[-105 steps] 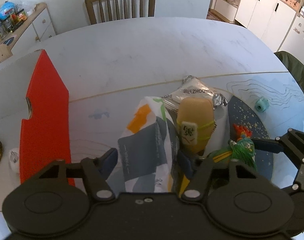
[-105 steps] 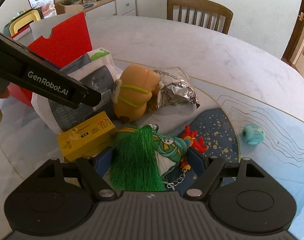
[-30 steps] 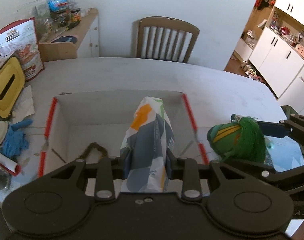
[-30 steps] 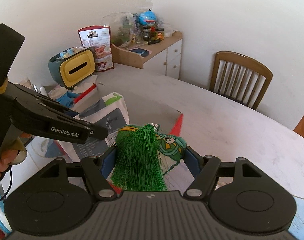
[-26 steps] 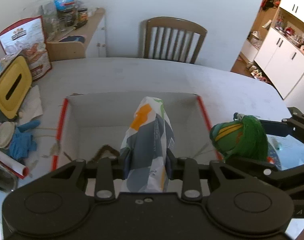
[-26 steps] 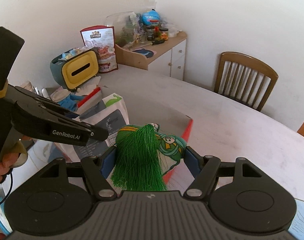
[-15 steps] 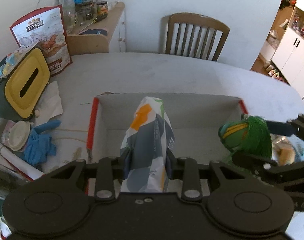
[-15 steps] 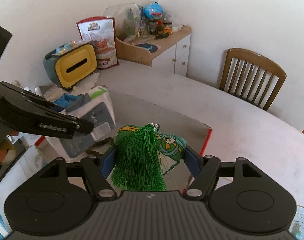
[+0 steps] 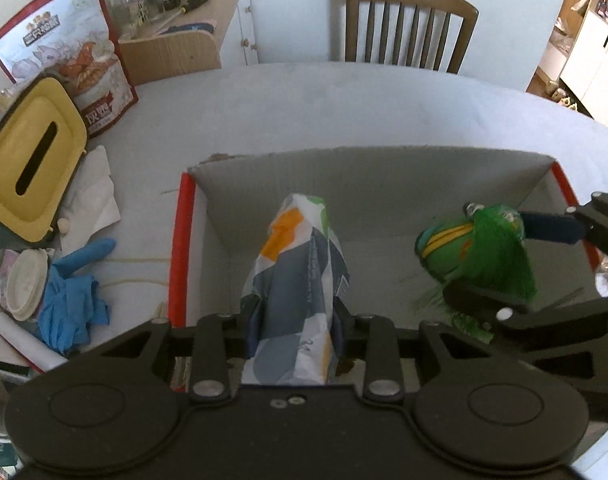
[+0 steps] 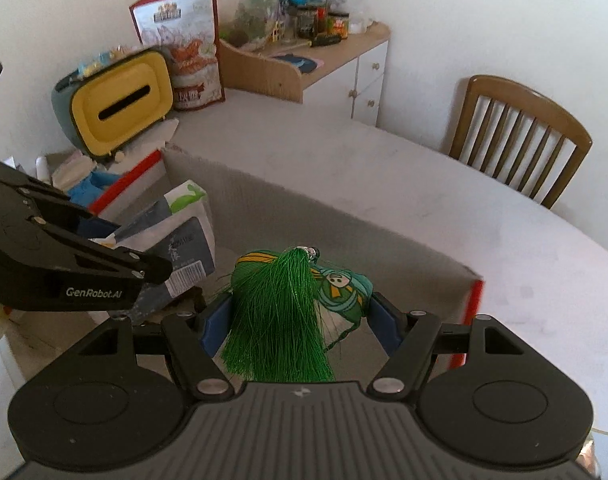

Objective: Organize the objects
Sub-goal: 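Carry the snack bag with the left tool while the right tool carries the green plush into the box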

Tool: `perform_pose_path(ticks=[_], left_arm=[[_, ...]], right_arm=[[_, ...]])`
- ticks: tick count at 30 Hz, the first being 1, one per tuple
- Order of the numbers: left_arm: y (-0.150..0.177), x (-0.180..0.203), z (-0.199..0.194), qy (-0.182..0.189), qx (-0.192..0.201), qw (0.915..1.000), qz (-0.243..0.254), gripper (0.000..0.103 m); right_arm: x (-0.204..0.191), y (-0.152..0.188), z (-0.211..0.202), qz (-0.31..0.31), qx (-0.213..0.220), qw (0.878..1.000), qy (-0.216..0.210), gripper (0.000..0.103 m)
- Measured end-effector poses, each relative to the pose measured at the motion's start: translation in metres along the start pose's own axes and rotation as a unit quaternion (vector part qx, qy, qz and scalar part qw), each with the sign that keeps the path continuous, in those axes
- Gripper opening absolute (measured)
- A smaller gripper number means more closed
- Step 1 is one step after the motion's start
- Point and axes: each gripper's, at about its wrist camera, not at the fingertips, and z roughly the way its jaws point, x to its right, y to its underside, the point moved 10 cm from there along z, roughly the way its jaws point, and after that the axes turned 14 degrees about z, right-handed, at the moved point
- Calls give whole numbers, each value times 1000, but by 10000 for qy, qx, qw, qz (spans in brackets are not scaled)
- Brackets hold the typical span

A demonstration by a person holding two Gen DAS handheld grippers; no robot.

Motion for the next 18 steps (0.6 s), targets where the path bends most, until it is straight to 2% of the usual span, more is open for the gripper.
perform_pose_path(ticks=[9, 18], left_arm=[[2, 5, 13, -17, -134, 9996, 260, 32], [6, 13, 24, 119, -334, 9987, 377, 36]], right_arm=[[-6, 20, 34, -170, -494, 9986, 100, 73], [-12, 31, 45, -355, -886, 9954, 125, 73]])
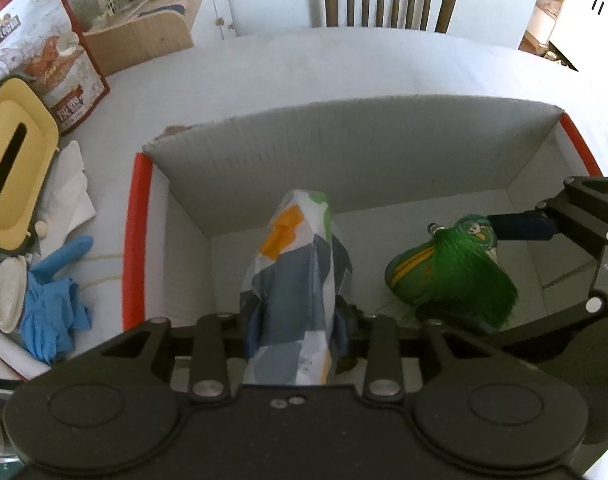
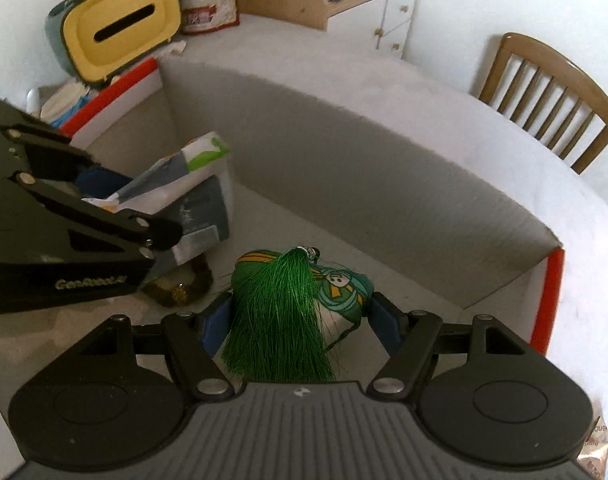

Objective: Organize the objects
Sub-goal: 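Open both tools to release the snack bag and green plush in the box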

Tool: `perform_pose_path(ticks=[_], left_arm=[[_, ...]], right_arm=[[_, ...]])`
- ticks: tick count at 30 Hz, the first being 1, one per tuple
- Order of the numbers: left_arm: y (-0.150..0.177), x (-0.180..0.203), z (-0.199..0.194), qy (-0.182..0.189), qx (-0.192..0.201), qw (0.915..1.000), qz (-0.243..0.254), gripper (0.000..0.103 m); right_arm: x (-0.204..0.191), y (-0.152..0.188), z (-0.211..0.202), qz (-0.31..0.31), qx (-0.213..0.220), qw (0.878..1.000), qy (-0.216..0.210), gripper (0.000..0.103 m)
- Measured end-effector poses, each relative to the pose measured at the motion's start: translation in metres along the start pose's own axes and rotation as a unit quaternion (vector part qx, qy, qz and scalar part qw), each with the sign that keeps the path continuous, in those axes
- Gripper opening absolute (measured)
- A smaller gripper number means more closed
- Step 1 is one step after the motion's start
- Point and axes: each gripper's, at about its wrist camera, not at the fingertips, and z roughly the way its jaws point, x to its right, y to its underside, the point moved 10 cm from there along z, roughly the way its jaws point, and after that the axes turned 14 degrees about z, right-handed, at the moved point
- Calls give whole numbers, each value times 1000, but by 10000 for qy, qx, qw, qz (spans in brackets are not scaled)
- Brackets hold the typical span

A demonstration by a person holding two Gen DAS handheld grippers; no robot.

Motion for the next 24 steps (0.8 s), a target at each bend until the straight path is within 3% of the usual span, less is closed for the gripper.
perform_pose_path(ticks=[12, 17, 24], left_arm=[[-2, 0, -1, 49, -16, 9999, -89, 39], [-1, 0, -12, -21, 110, 9999, -105, 57], [0, -1, -31, -99, 289, 9994, -146, 61]], right_arm=[[4, 1, -13, -81, 16, 9999, -71, 75], [10, -2, -26, 32, 141, 9998, -131, 75], [13, -2, -53, 64, 365, 9990, -238, 75]])
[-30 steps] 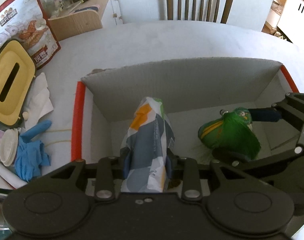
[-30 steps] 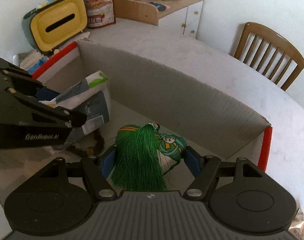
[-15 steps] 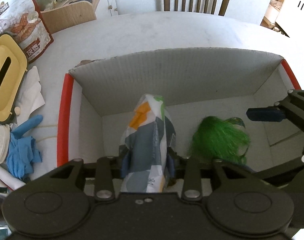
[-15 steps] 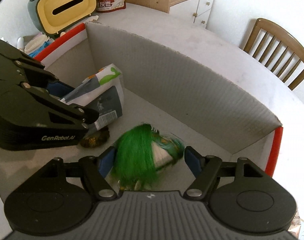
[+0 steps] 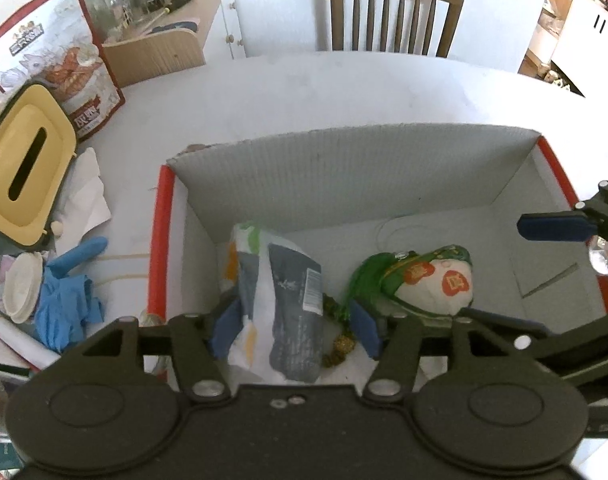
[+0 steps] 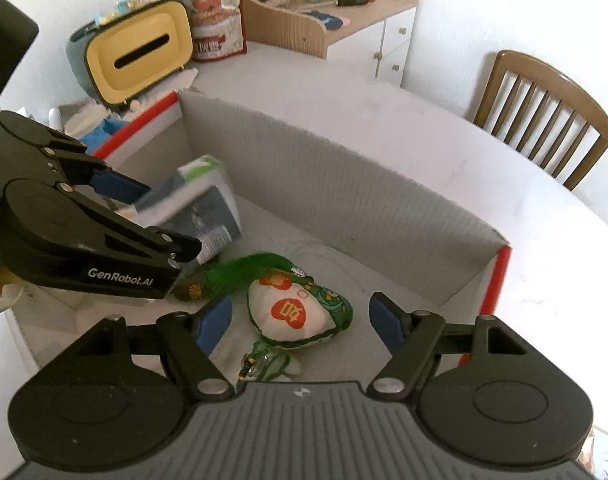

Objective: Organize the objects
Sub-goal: 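Open both tools to release the snack bag and green plush in the box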

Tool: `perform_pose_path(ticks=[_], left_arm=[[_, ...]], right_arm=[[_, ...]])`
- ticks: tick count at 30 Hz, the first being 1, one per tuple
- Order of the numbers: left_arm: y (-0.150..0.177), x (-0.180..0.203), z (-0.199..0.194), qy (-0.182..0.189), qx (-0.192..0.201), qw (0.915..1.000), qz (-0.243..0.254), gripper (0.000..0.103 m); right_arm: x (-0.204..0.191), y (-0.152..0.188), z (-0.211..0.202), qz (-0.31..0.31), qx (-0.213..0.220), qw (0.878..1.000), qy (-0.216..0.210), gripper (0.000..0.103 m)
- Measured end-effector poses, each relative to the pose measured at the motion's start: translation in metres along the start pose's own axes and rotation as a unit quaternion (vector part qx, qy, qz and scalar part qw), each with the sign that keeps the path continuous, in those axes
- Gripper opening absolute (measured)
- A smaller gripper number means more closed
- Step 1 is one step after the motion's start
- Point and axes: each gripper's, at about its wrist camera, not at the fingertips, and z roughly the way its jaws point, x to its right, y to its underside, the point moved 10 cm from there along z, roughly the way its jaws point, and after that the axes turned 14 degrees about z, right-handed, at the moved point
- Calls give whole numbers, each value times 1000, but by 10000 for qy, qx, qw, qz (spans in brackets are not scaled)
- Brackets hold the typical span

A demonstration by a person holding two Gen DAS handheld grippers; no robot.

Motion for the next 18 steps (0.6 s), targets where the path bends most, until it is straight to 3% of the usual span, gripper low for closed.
perform_pose_path(ticks=[18], left_arm=[[-4, 26, -73, -45, 712, 9975, -27, 68]], right_arm=[[3, 8, -80, 174, 620, 9974, -328, 75]])
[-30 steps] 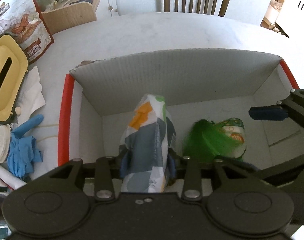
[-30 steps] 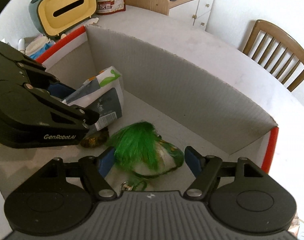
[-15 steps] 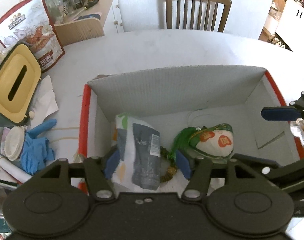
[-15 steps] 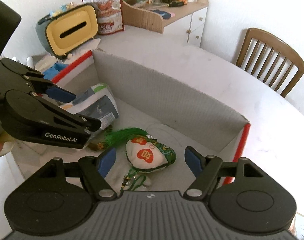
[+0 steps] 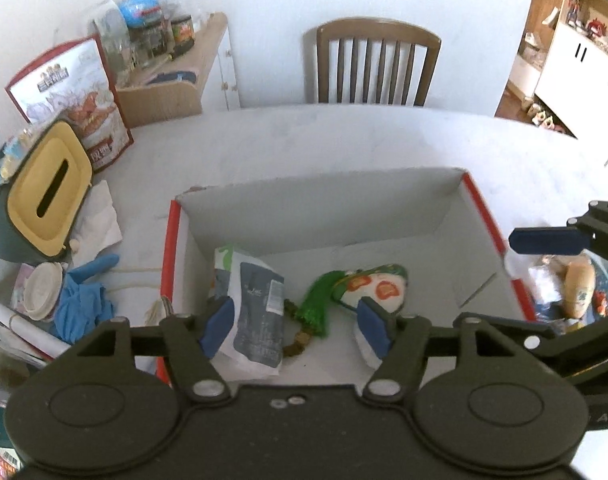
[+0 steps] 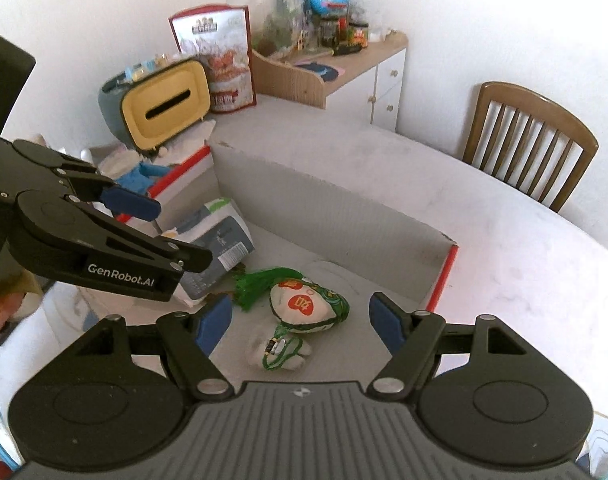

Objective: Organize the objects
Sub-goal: 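Open both tools to release the snack bag and green plush in the box, then move both tools back toward the remaining items on the blue mat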

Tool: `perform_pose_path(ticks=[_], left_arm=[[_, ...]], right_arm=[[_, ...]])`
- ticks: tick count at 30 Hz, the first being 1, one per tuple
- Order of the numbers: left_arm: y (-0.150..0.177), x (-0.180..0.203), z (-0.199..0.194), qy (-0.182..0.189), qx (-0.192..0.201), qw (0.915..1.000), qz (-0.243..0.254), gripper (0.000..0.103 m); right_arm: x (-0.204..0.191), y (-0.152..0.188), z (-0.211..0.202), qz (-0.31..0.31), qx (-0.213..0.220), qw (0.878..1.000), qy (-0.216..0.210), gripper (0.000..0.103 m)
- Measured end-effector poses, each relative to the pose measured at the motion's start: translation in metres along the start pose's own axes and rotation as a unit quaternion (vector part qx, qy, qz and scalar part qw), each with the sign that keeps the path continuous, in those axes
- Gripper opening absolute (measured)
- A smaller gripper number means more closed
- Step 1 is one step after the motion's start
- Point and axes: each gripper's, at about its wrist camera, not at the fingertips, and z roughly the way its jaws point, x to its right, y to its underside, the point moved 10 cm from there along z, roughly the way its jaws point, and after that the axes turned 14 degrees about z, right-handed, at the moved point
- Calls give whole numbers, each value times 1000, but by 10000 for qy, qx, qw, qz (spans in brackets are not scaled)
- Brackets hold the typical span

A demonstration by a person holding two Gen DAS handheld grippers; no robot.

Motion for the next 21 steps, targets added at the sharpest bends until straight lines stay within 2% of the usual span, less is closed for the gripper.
perform_pose_path(ticks=[6, 17, 21], left_arm=[[-4, 16, -23, 56, 236, 9997, -47, 70], [-7, 58, -43, 131, 401, 9991, 19, 77], [-6, 75, -48, 130, 444, 9989, 78, 82]], right_arm=[[5, 4, -34, 143, 241, 9995, -132, 75], [28, 22, -82, 344, 493, 9978, -265, 76], [42, 32, -97, 492, 602, 9966, -256, 80]])
